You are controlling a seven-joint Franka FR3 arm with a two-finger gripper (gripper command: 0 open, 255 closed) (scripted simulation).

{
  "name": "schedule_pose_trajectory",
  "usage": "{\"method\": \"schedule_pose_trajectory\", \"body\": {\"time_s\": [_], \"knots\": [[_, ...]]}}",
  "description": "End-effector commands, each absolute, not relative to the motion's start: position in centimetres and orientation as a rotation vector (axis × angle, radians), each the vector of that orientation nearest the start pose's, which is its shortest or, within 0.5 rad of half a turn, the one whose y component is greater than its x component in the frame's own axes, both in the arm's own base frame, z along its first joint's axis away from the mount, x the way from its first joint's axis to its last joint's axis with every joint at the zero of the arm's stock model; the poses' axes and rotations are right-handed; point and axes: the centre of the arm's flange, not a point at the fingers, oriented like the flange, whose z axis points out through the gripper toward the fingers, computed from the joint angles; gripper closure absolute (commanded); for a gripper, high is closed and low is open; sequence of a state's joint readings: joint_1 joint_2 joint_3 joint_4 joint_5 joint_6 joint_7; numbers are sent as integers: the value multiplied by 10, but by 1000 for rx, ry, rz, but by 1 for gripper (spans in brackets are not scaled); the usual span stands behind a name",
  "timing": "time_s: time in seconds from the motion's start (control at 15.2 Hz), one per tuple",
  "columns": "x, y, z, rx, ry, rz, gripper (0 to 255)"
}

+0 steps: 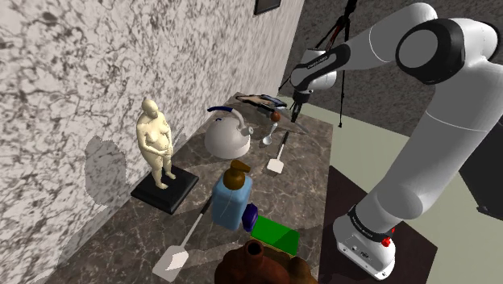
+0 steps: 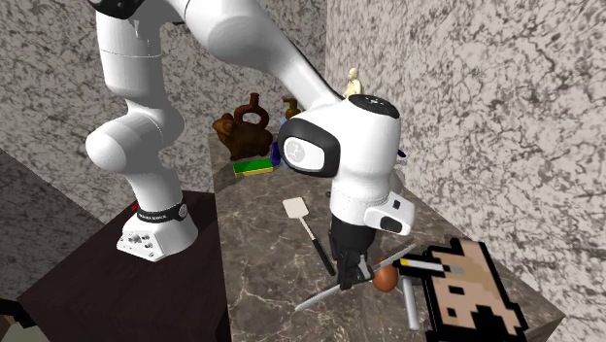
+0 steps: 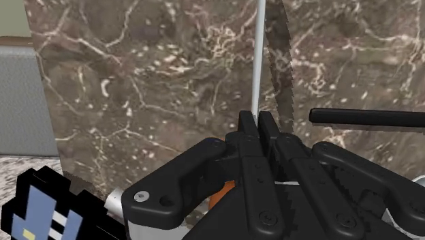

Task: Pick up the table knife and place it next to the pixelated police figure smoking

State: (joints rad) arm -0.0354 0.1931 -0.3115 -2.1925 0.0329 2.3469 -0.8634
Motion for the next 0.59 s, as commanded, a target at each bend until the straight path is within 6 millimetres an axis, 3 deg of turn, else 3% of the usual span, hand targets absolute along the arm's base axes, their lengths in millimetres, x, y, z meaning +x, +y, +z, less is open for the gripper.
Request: {"method": "schedule_pose_trajectory", "body": {"time_s": [0.0, 0.4, 0.46, 0.53], "knots": [[516, -185, 293, -3053, -777, 81, 255], [516, -185, 293, -3053, -777, 81, 255], [515, -183, 292, -3053, -777, 81, 0], [516, -183, 292, -3053, -777, 81, 0]]}}
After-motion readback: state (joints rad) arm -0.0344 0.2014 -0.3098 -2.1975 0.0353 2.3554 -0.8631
